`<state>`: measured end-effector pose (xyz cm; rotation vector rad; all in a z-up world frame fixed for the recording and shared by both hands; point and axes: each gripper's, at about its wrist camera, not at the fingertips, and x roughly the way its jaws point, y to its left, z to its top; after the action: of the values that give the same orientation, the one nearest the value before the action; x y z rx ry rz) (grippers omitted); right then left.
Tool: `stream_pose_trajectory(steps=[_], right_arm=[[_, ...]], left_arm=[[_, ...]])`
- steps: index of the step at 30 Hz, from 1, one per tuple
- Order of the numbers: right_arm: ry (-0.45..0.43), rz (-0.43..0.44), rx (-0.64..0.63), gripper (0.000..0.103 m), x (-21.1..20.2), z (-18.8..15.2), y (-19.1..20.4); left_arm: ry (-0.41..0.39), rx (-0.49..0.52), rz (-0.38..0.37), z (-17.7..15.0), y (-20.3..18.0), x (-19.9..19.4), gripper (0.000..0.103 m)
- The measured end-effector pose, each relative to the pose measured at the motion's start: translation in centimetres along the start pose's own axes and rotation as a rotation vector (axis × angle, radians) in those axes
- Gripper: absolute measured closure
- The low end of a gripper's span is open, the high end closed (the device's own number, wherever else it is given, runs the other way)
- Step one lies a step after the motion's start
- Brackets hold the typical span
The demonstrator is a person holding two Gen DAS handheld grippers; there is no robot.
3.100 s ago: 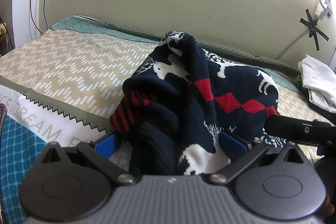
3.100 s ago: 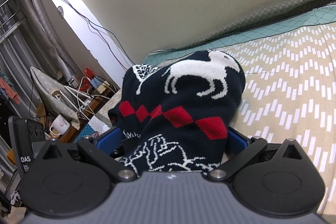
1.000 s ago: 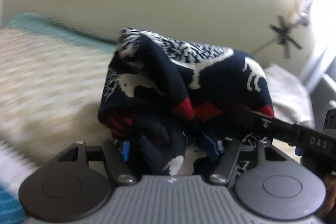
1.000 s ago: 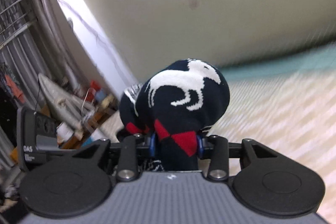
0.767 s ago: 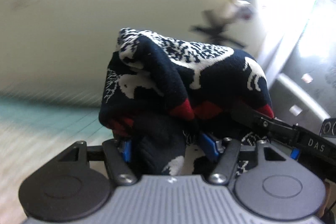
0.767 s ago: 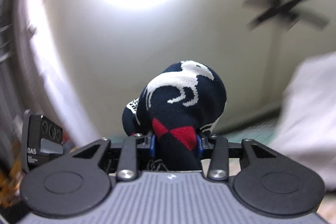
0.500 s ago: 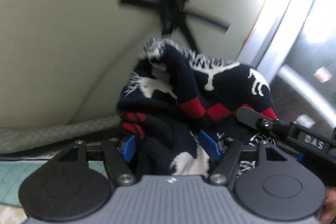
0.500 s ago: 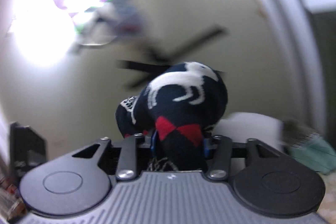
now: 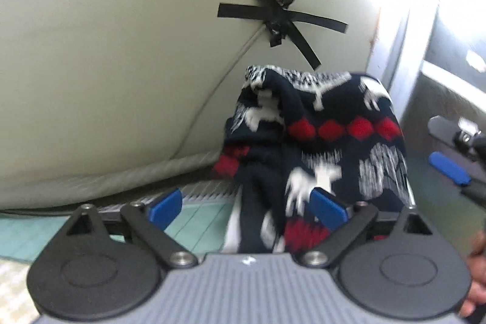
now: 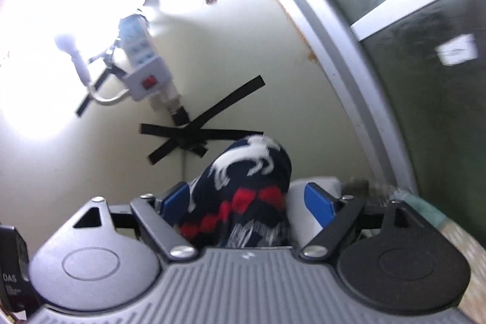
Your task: Fold small clothes
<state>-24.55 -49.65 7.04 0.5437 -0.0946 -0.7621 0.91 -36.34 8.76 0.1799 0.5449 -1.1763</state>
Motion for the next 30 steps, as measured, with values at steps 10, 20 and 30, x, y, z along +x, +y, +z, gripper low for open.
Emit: stream_pose_trajectory(steps=[10, 20, 30], right_arm=[[0.124, -0.057, 0.089, 0.006, -10.7, -11.3, 4.7], [0.133, -0.169, 0.009, 0.006, -14.5, -16.8, 8.6], [0.105, -0.217, -0.074, 0.006, -14.8, -18.4, 11.7]], left_arm=[[0.098, 0.078, 0.186, -10.2, 1.6, -8.5, 0.003], [0.096, 0.037, 0.274, -15.8, 5.4, -11.8, 0.0], [0.073, -0.002, 0.252, -16.1, 6.3, -12.5, 0.0]])
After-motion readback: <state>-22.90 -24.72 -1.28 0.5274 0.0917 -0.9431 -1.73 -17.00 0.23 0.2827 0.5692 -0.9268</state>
